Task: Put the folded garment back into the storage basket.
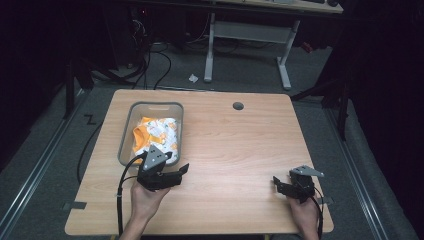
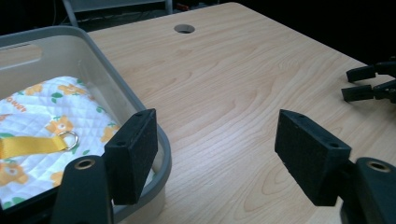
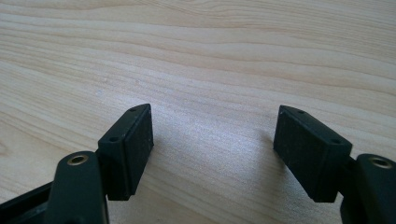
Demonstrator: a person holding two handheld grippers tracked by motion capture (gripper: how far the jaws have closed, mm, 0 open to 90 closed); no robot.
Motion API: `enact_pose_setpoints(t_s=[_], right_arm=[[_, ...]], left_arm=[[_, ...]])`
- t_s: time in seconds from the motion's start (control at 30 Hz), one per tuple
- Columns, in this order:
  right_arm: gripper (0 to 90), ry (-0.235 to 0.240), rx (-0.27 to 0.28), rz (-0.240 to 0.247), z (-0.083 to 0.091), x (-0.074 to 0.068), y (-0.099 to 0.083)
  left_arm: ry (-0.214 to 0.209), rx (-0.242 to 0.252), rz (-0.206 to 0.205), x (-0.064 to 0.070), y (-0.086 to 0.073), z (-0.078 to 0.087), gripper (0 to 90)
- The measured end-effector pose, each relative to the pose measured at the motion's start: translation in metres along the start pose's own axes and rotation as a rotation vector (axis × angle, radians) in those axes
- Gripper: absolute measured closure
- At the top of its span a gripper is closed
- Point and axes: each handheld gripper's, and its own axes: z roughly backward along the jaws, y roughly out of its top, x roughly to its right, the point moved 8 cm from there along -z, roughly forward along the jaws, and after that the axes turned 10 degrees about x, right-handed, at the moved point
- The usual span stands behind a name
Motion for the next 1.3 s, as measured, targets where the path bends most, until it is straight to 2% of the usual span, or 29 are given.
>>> enact_pose_setpoints(t_s=[0.13, 0.4, 1.07, 1.3], right_arm=[[28.9, 0.0, 0.0, 0.0, 0.0, 0.0, 0.0], [28.9, -0.001, 0.0, 0.0, 0.0, 0.0, 0.0], [28.9, -0.001, 0.0, 0.0, 0.0, 0.0, 0.0], [28.9, -0.001, 0.0, 0.0, 0.0, 0.0, 0.0]], left_arm=[[-0.007, 0.004, -0.011, 0.005, -0.002, -0.001, 31.4], [-0.037, 0.001, -0.004, 0.013, -0.007, -0.006, 32.1], [-0.111, -0.043, 0.01, 0.029, -0.027, -0.021, 32.5], [-0.123, -0.058, 0.021, 0.032, -0.034, -0.026, 32.4]])
